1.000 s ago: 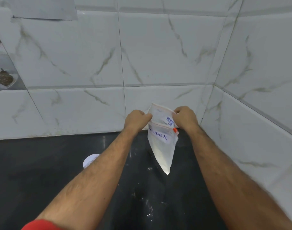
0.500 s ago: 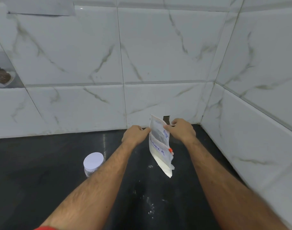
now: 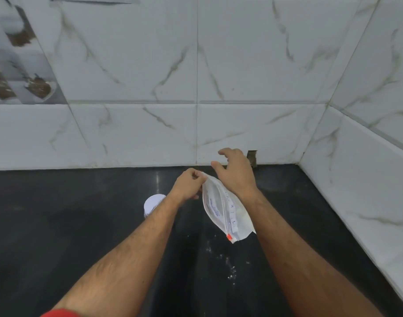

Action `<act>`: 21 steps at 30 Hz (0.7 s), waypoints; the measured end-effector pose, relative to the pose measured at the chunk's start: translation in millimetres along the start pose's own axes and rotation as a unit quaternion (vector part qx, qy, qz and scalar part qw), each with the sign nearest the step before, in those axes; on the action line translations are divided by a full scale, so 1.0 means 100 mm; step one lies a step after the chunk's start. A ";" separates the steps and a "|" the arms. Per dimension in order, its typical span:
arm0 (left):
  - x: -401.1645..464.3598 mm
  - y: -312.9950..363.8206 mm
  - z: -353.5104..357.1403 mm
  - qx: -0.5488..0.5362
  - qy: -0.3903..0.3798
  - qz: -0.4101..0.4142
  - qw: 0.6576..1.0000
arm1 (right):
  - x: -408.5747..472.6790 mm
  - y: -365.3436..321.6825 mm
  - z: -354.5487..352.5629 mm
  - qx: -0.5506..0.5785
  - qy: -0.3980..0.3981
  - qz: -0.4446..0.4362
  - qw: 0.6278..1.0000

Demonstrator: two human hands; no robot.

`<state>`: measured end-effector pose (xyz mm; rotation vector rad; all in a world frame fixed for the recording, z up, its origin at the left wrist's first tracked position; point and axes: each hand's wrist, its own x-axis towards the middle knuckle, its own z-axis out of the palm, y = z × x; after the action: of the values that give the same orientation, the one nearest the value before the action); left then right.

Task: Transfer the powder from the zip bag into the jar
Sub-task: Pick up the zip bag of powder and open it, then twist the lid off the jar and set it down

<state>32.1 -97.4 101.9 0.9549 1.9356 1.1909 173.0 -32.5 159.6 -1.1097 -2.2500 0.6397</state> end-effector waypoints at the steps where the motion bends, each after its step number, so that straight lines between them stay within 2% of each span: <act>1: -0.01 -0.07 -0.05 -0.004 -0.006 -0.006 1.000 | -0.04 -0.04 0.10 0.004 -0.006 0.002 1.000; 9: -0.08 -0.38 -0.59 0.050 -0.037 0.006 0.998 | -0.25 -0.11 0.74 0.049 -0.064 0.074 0.994; 14: -0.13 -0.59 -0.95 0.203 0.009 0.041 0.978 | -0.36 -0.12 1.02 0.056 -0.112 0.100 0.987; 19: -0.25 -0.76 -1.09 0.324 -0.096 0.026 0.941 | -0.46 -0.13 1.31 0.071 -0.160 0.112 0.978; 21: -0.28 -0.80 -1.10 0.362 -0.117 0.028 0.924 | -0.50 -0.12 1.42 0.088 -0.181 0.126 0.971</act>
<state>-63.4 -193.8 72.4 1.4500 2.1817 0.3269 98.9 -104.2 49.1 -1.2834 -2.3039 1.2075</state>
